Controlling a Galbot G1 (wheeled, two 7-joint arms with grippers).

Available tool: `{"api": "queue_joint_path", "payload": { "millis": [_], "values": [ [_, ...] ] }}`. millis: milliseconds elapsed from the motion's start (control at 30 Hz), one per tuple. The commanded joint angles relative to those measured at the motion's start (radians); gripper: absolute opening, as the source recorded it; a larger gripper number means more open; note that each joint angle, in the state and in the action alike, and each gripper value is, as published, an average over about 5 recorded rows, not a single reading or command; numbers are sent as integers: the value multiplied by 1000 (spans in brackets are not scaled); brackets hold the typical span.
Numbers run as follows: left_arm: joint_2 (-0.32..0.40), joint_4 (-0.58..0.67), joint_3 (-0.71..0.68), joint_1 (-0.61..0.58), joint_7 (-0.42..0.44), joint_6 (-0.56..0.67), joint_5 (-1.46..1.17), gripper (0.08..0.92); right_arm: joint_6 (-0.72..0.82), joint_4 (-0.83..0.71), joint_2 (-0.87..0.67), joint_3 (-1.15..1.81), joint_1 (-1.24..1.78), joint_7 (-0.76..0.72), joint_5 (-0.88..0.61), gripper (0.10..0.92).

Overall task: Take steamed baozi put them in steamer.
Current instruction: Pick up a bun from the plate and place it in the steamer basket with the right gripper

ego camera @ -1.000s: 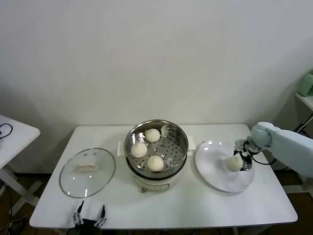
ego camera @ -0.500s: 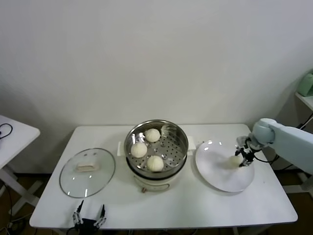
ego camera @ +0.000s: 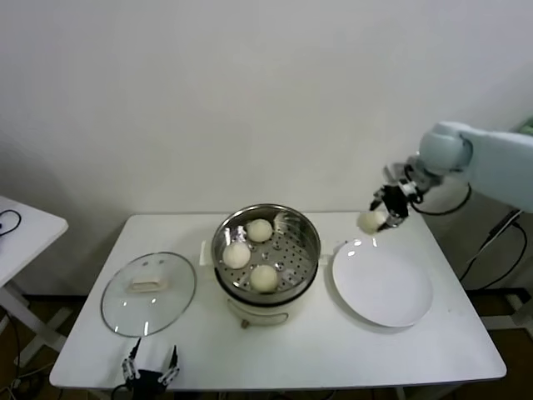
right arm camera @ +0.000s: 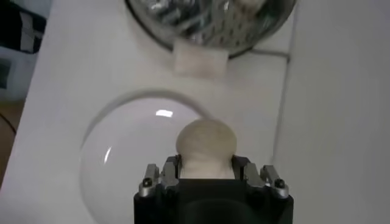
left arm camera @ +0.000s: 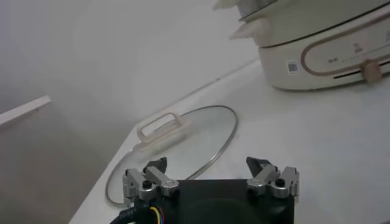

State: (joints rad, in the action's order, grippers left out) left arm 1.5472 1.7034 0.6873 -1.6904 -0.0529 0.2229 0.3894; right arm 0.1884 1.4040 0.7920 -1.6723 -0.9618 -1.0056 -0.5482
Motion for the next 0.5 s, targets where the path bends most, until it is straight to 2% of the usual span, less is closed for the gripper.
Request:
{"api": "queue_joint_path", "payload": {
  "millis": [33,233,500],
  "values": [
    [1,-1,0,3,0,-1,1,823,126,168,176,18,-155,64,-227,568],
    [2,-1,1,9,2,-4,-1,823,167,169,216,89,57,124,-105,568],
    [0,-3,9,7,2,-4,-4,823,170,40,245,143,286,153,87,572]
  ]
}}
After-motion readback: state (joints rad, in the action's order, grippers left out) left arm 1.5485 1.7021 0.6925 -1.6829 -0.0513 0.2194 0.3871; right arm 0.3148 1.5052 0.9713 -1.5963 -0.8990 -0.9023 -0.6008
